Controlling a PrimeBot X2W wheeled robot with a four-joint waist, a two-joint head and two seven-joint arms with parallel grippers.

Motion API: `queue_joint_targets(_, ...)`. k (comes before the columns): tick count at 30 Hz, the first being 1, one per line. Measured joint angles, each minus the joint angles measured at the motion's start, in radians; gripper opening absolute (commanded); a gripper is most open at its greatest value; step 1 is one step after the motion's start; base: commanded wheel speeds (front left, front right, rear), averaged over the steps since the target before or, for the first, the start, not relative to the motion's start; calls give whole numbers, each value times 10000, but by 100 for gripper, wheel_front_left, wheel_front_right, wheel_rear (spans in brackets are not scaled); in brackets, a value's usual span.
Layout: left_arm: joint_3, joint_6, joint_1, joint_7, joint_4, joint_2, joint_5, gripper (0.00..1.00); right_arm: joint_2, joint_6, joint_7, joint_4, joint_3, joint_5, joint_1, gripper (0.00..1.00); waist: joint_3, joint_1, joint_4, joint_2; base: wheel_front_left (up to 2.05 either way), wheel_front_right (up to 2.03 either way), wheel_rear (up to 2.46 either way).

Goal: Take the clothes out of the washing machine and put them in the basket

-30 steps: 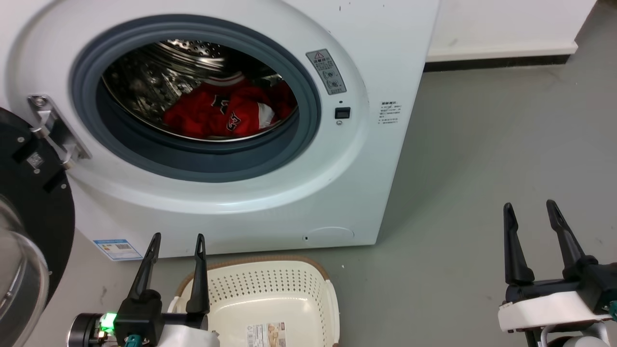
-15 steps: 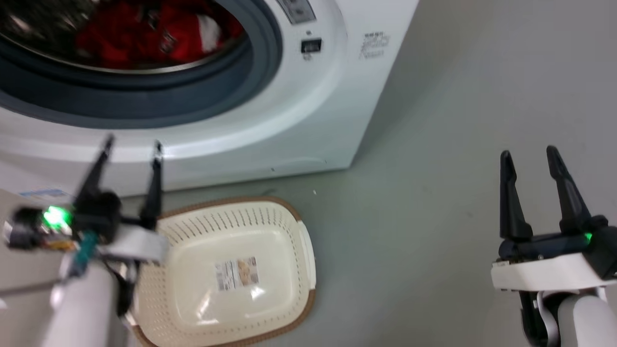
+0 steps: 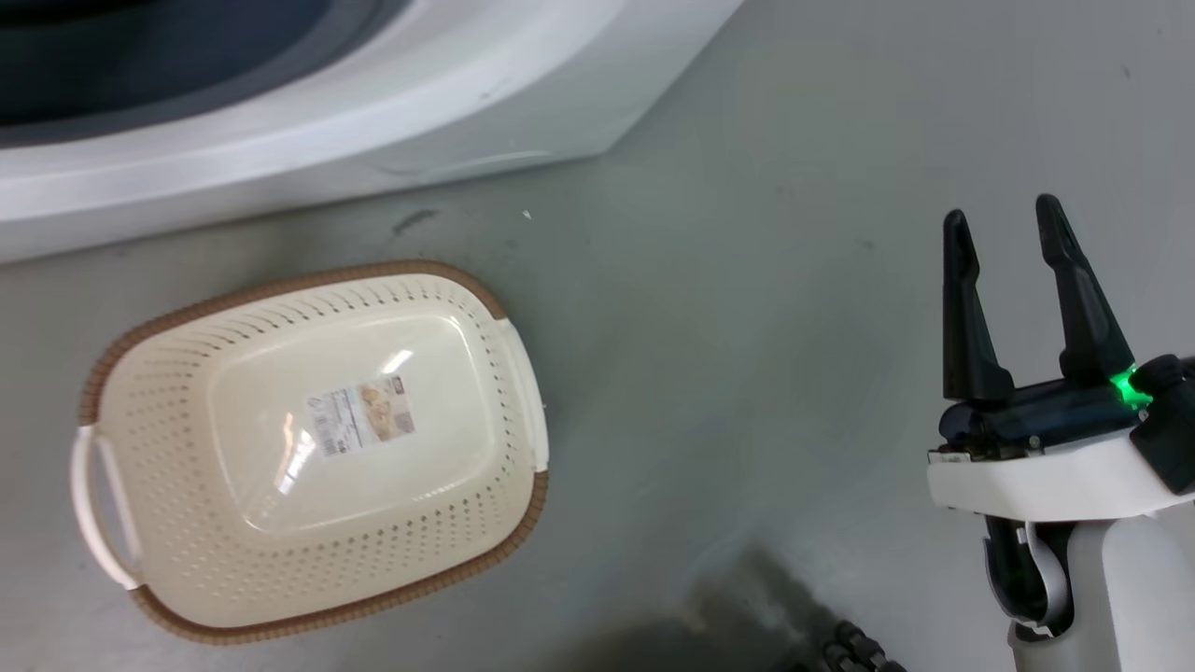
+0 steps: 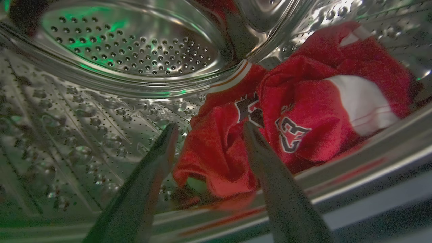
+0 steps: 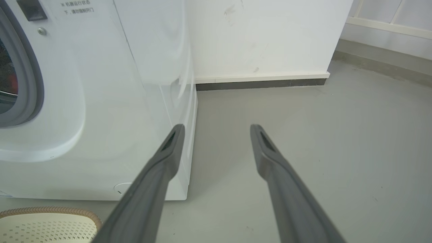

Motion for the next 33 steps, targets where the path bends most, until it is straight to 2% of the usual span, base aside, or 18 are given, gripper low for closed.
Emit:
queue_joint_targets(2, -462, -31, -887, 775, 439, 334, -31, 100, -2, 0, 0, -44, 117, 125, -120, 100, 331, 0, -148, 0, 0, 0, 0)
queue_joint_targets(8, -1979, -42, -3154, 2961, 1455, 1298, -1193, 100, 2, 0, 0, -201, 525, 451, -291, 100, 1080, 0, -725, 0, 0, 0, 0)
queue_joint_targets(14, -3528, -42, -4531, 5018, 1971, 2151, -2437, 100, -2, 0, 0, -353, 888, 681, -305, 100, 1672, -1, -1289, 0, 0, 0, 0)
queue_joint_targets(18, -4355, -42, -5147, 5835, 1919, 2727, -3275, 100, 0, 0, 0, -422, 1101, 846, -284, 100, 1990, 0, -1574, 0, 0, 0, 0)
queue_joint_targets(24, -5135, -42, -5614, 6355, 1758, 3313, -4184, 100, 0, 0, 0, -522, 1258, 905, -267, 100, 2340, -1, -1812, 0, 0, 0, 0)
queue_joint_targets(25, -5225, -42, -5657, 6426, 1745, 3340, -4360, 35, 4, 0, 0, -537, 1258, 909, -267, 100, 2372, -2, -1819, 0, 0, 0, 0)
queue_joint_targets(26, -5302, -42, -5684, 6395, 1703, 3359, -4541, 0, 2, 0, 0, -543, 1243, 913, -267, 100, 2395, -2, -1813, 0, 0, 0, 0)
queue_joint_targets(33, -5404, -42, -5742, 5369, 2002, 3279, -4997, 0, 4, 0, 0, -535, 1007, 742, -321, 100, 2339, -2, -1580, 0, 0, 0, 0)
